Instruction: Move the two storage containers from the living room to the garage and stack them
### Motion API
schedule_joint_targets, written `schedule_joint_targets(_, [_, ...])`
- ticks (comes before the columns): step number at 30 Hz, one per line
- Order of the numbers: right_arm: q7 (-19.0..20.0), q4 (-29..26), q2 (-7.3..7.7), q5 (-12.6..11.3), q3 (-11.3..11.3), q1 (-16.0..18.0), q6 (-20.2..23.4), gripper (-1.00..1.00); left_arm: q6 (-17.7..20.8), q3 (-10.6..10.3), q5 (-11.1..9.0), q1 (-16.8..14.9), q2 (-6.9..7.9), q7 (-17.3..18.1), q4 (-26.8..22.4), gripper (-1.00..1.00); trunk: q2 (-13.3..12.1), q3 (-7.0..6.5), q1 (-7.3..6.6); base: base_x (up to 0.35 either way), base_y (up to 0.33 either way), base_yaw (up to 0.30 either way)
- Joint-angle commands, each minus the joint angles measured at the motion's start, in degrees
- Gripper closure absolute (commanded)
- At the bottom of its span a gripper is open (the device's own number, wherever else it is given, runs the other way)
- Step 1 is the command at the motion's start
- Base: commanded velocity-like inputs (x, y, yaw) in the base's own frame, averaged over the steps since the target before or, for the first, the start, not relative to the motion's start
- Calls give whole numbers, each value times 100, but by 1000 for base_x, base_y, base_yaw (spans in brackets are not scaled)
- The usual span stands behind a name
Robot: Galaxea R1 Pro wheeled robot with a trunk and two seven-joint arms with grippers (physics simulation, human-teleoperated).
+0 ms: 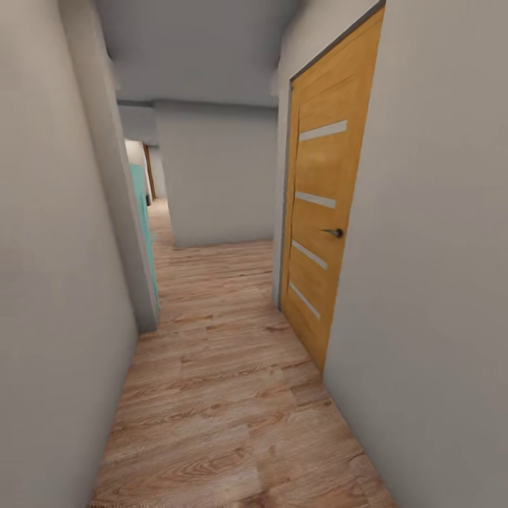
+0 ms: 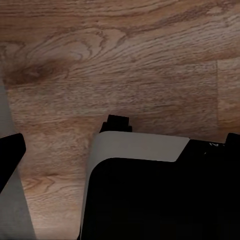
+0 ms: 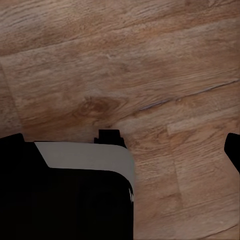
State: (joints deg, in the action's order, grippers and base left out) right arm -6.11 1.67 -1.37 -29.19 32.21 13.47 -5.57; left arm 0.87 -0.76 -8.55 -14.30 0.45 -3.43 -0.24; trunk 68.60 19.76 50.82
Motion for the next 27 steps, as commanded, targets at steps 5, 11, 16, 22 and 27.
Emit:
schedule_joint_targets(5, [-4,18,-4,-52,48,6,-31,-100,9,-12,-49,-3,-1,-9,-2,-100,4,6,0,0,0,271])
schedule_joint_targets(11, [-4,18,-3,-52,48,6,-31,-100,9,-12,-48,-3,-1,-9,-2,-100,4,6,0,0,0,271])
schedule_joint_targets(16, [-4,18,-3,-52,48,6,-32,-100,9,-12,-47,-3,-1,-9,-2,-100,4,6,0,0,0,271])
schedule_joint_targets(22, [-4,17,-4,-52,48,6,-31,-100,9,-12,-43,-3,-1,-9,-2,-100,4,6,0,0,0,246])
schedule_joint_targets(27, [-4,18,-3,-58,48,6,-31,-100,12,-12,-38,-3,-1,-6,-2,-100,4,6,0,114,0,44])
